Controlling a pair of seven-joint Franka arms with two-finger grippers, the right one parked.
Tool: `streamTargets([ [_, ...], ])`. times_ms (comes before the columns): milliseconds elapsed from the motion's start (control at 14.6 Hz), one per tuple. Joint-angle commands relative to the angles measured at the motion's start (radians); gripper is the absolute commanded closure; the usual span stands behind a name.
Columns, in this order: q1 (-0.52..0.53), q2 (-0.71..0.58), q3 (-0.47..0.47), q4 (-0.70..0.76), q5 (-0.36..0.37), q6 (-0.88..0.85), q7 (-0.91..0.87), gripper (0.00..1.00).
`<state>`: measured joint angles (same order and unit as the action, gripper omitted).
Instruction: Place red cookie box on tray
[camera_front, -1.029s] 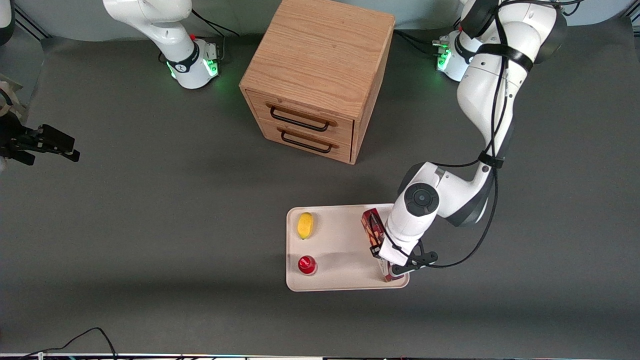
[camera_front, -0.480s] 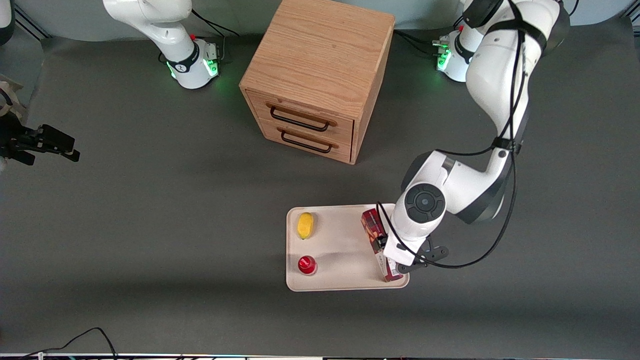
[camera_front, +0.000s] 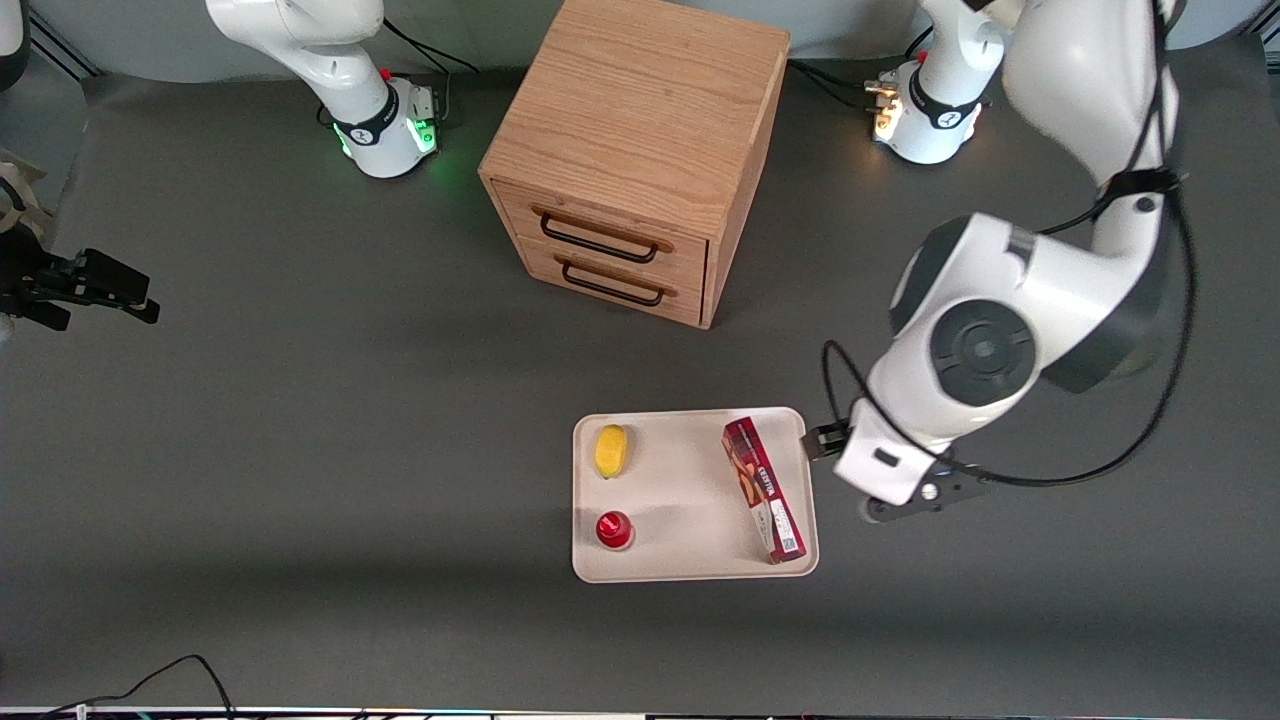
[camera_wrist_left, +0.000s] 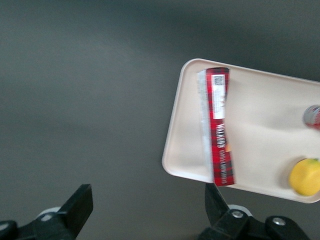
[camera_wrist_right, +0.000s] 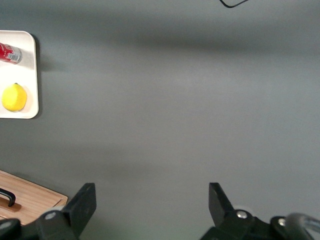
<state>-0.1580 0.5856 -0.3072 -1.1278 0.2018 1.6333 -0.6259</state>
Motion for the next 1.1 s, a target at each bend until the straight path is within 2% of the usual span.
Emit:
streamTargets([
  [0, 0.048, -0.287, 0.104, -0.434, -0.071, 0.160, 0.203, 0.00],
  [69, 0.042, -0.350, 0.158, -0.511, -0.119, 0.177, 0.280, 0.00],
  [275, 0.037, -0.498, 0.268, -0.664, -0.147, 0.200, 0.454, 0.00],
  [480, 0.037, -0.523, 0.353, -0.667, -0.150, 0.143, 0.550, 0.00],
  [755, 0.035, -0.527, 0.421, -0.632, -0.206, 0.070, 0.542, 0.00],
  [1029, 0.035, -0.540, 0.462, -0.603, -0.199, 0.040, 0.558, 0.00],
])
